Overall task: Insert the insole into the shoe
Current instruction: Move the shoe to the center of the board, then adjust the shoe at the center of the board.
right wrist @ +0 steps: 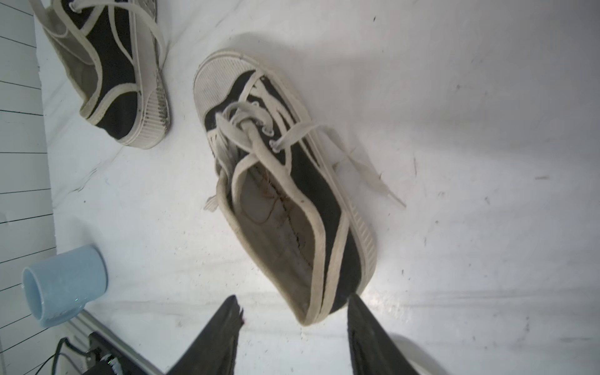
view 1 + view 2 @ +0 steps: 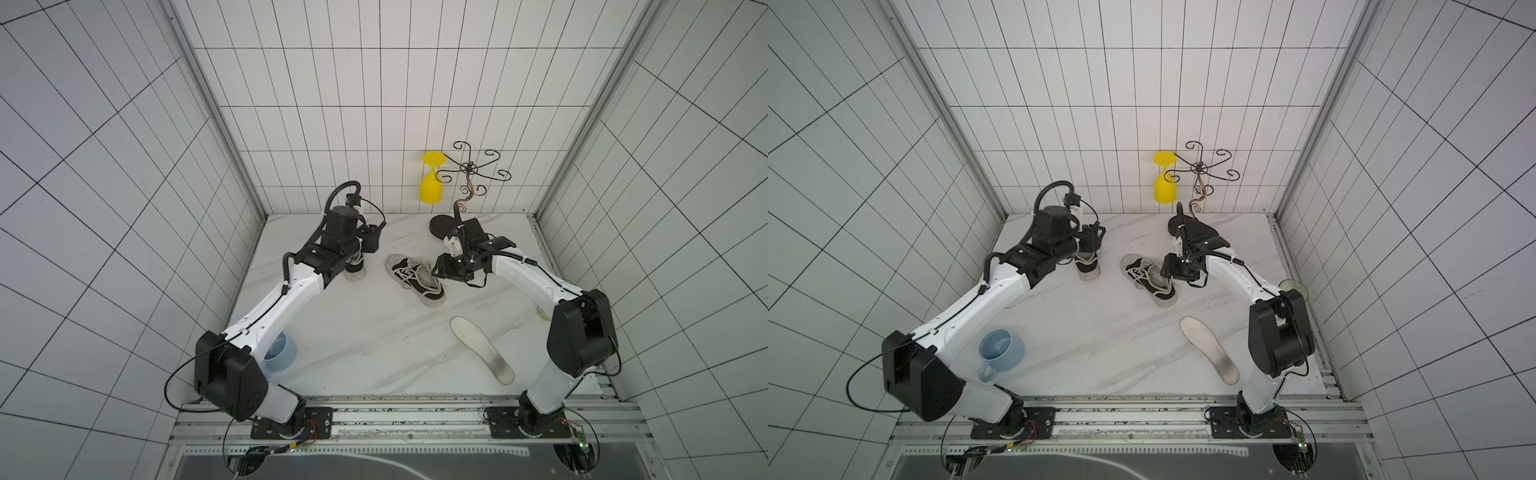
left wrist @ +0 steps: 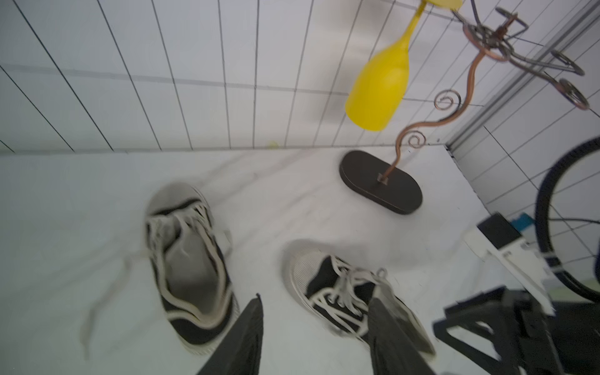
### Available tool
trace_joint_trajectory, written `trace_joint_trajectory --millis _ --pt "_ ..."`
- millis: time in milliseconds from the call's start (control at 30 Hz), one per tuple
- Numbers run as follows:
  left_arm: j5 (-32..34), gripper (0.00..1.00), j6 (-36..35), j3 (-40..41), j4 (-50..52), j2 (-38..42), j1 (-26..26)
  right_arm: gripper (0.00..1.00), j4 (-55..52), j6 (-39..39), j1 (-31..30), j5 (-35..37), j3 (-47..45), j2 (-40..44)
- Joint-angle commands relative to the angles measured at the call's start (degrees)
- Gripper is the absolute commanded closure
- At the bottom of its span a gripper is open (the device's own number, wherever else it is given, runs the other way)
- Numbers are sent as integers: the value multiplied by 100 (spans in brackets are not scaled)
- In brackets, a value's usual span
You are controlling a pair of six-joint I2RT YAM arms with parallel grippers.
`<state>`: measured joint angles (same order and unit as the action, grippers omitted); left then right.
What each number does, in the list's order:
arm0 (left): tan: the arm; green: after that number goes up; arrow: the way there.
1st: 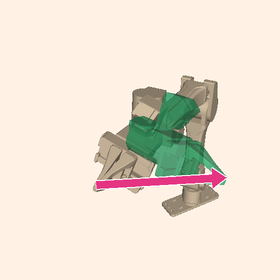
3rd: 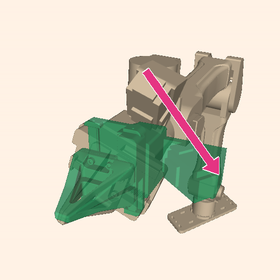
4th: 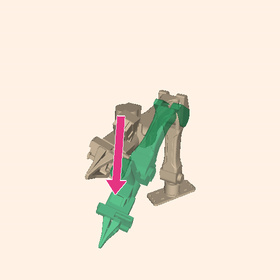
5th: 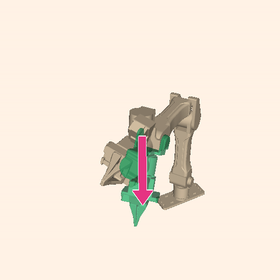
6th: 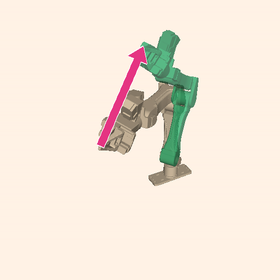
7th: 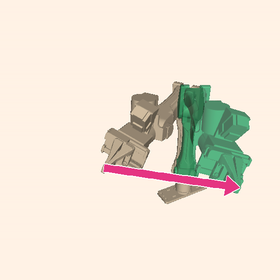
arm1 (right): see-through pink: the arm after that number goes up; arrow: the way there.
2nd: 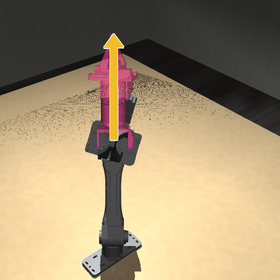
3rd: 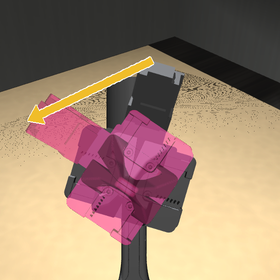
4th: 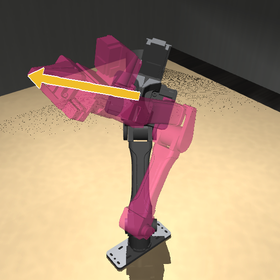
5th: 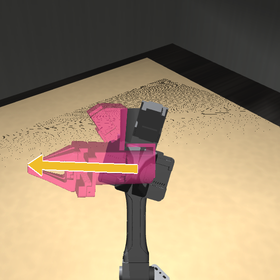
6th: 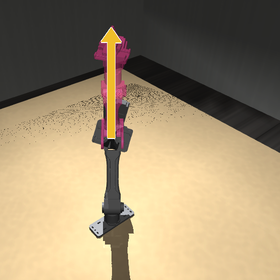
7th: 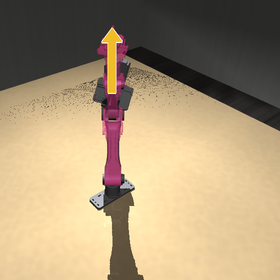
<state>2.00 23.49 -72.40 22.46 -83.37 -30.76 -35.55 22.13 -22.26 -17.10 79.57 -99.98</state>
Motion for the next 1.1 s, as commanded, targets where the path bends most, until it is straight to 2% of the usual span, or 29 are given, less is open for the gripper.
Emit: trace_joint_trajectory --millis 0,167,433,600,733,867,933,1067 --pt "373 49 1866 749 43 -250 -766 48 406 -319 2 646 165 -498" --pt "218 46 2261 266 580 -1079 -1320 49 432 -621 -21 879 387 -866" --pt "329 45 2245 -147 534 -1669 -1354 46 396 -460 -160 875 516 -1021" --pt "746 46 1111 -873 902 -2064 -1373 39 398 -235 -199 685 252 -516" --pt "668 48 -32 -1798 1423 -2608 -1377 36 361 51 -183 676 -38 -226" --pt "774 53 -594 -2269 1609 -2982 -1377 35 332 358 147 577 -278 -64" --pt "817 58 -876 -2485 1680 -3167 -1378 35 329 389 429 301 -375 -17" --pt "1122 62 -1221 -3200 2228 -3717 -1384 35 325 353 729 228 -509 101"
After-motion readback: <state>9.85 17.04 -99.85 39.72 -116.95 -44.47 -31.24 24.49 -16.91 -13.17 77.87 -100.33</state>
